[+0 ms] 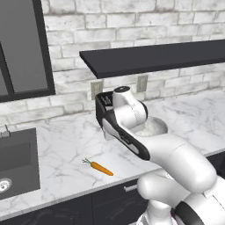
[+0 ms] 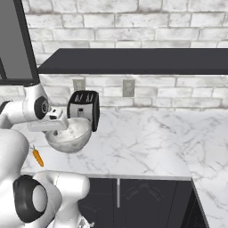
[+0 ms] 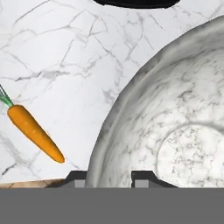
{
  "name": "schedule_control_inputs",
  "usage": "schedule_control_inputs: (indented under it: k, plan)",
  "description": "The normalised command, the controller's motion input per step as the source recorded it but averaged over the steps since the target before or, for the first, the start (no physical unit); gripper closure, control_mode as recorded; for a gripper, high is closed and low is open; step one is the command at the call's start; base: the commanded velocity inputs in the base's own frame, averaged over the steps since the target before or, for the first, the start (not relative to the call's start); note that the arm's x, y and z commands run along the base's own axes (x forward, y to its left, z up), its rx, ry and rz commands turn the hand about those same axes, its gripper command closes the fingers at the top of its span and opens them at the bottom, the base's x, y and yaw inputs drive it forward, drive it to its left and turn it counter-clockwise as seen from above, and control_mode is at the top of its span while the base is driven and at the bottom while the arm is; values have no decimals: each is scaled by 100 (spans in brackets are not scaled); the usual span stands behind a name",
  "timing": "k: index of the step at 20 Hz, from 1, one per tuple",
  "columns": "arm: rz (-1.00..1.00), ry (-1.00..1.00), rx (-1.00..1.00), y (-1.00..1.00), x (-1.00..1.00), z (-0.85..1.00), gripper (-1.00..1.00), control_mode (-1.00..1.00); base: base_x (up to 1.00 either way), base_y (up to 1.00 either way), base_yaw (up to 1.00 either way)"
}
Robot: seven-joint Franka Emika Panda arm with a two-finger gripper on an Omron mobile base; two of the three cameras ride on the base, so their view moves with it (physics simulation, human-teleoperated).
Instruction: Place the two vegetables and bowl onto the tray for setting up a vegetable dip station.
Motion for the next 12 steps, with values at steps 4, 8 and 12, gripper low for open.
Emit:
schedule_control_inputs:
  k: [4, 8, 12]
  plan:
    - [7, 9, 5, 11, -25, 24, 100, -100, 0, 0, 0]
    - [7, 4, 5, 0, -23, 21, 100, -100, 0, 0, 0]
    - [4, 0, 2, 1, -23, 18, 100, -100, 0, 0, 0]
